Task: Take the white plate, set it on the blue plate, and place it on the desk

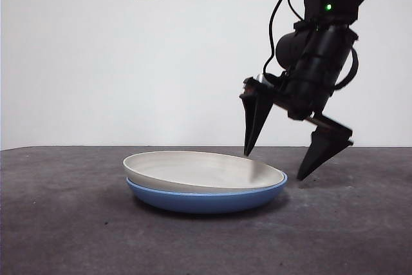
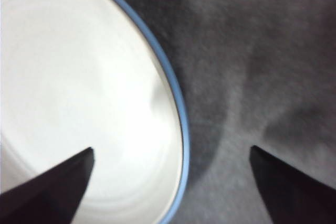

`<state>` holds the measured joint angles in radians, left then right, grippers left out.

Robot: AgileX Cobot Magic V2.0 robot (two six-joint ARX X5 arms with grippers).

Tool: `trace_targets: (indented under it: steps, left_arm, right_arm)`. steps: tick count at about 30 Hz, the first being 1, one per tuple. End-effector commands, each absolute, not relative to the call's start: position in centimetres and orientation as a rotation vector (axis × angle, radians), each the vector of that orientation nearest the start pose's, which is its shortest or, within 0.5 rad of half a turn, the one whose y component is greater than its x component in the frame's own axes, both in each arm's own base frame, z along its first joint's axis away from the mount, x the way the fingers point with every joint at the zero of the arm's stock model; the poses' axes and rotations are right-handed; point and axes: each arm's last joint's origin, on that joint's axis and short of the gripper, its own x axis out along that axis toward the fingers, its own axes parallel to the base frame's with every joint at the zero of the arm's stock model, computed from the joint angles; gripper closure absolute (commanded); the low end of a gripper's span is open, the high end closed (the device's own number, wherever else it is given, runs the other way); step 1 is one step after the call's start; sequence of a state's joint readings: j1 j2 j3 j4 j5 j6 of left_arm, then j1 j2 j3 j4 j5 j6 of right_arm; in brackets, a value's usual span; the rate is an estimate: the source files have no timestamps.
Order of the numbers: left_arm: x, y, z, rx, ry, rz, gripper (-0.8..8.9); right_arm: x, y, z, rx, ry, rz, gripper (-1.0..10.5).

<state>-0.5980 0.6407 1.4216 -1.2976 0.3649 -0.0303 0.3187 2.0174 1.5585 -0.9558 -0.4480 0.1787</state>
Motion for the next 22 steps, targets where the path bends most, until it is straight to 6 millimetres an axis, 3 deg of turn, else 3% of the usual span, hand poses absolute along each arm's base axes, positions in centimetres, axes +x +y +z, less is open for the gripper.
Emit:
trace_targets:
  steps: [1, 6, 13, 18, 22]
  left_arm:
    - [1.3, -2.2, 43.3, 0.052, 0.521, -0.941, 2.21]
    - [1.3, -2.1, 43.3, 0.052, 0.522, -0.941, 2.21]
    - [1.3, -2.2, 43.3, 0.051, 0.522, -0.941, 2.21]
    - [1.3, -2.2, 43.3, 0.051, 0.521, -0.941, 2.21]
    - [1.3, -2.2, 43.3, 0.05, 0.522, -0.941, 2.21]
  right_arm:
    - [37.3, 13.4, 22.5, 0.173, 1.44, 0.499, 3.6]
    - [35.3, 12.6, 28.6, 0.092, 1.339, 0.454, 3.3]
    - [28.8, 11.4, 36.1, -0.003, 1.2, 0.413, 3.3]
    - [23.7, 10.5, 39.4, -0.071, 1.14, 0.385, 3.3]
    - [19.2, 9.8, 40.6, -0.105, 1.089, 0.422, 3.3]
